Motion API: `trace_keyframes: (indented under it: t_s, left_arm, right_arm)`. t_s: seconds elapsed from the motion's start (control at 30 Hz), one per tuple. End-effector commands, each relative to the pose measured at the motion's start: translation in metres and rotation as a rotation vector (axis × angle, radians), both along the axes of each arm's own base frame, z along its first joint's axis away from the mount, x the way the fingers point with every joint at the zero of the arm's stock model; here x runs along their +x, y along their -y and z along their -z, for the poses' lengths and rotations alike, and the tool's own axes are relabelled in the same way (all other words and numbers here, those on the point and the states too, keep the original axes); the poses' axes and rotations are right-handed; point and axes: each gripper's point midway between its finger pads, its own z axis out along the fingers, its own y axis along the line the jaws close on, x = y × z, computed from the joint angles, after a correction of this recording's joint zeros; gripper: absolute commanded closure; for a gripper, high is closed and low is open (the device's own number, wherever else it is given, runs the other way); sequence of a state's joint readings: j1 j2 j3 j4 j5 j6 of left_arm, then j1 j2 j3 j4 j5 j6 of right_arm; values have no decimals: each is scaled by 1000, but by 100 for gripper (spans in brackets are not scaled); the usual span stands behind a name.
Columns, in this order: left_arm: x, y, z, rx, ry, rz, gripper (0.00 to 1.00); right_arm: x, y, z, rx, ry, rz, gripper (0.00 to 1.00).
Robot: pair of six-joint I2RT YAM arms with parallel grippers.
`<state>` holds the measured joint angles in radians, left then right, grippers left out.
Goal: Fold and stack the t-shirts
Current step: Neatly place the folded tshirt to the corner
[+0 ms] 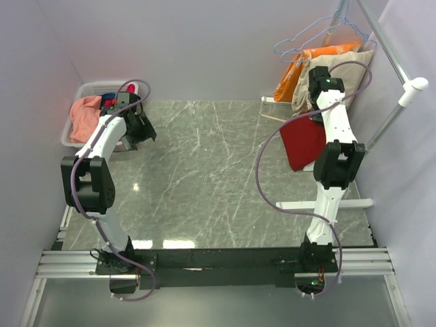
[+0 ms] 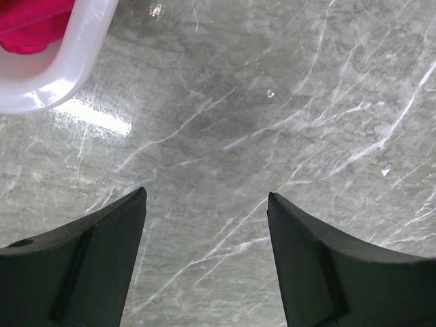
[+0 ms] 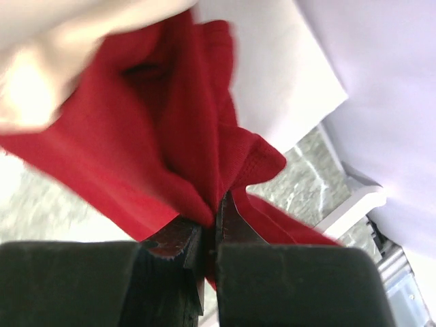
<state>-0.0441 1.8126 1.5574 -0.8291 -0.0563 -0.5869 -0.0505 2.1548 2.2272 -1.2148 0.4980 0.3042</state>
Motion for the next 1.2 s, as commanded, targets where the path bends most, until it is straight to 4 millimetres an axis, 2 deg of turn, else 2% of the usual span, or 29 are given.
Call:
trace_keyframes:
  t_s: [0.0,0.17,0.3,0.47,0.6,0.7,0.8,0.9,1.03,1.07,1.1,1.13,1.17]
  left_arm:
    - [6,0,-17,-5,48,14,23]
    - [5,0,-17,-6,46,19,23]
    - [4,1,-15,-7,40,19,23]
    - [3,1,-11,-10,31,21,23]
    - [3,1,-10,-9,31,19,23]
    - [2,1,-9,-7,25,19,23]
    - [3,1,-8,-12,25,20,23]
    - [3,2,-8,-15,21,24,23]
    - [3,5,-8,-26,24,35,23]
    - [4,6,-9,-32,28,38,23]
    - [4,6,-7,-32,27,41,23]
    - [4,6,-7,-31,27,43,23]
    - [4,8,-8,-42,30,51,23]
  right_arm:
    - [-7,33,-1,-180,-35,165,100]
    - [-15,52,20,-259,-102,242,100]
    - [-32,69,32,-329,-148,313,100]
    - [-47,91,26,-393,-129,410,100]
    - [-52,106,9,-425,-67,475,100]
    - [-51,114,1,-436,-29,502,100]
    - [-42,117,1,-437,-15,501,100]
    - [-32,120,12,-428,-26,493,100]
    - [-25,119,43,-413,-78,465,100]
    - [-23,117,49,-401,-77,460,96]
    - [-20,117,54,-391,-67,458,87]
    - [-19,116,58,-382,-76,448,71]
    - [-18,115,59,-377,-72,448,64]
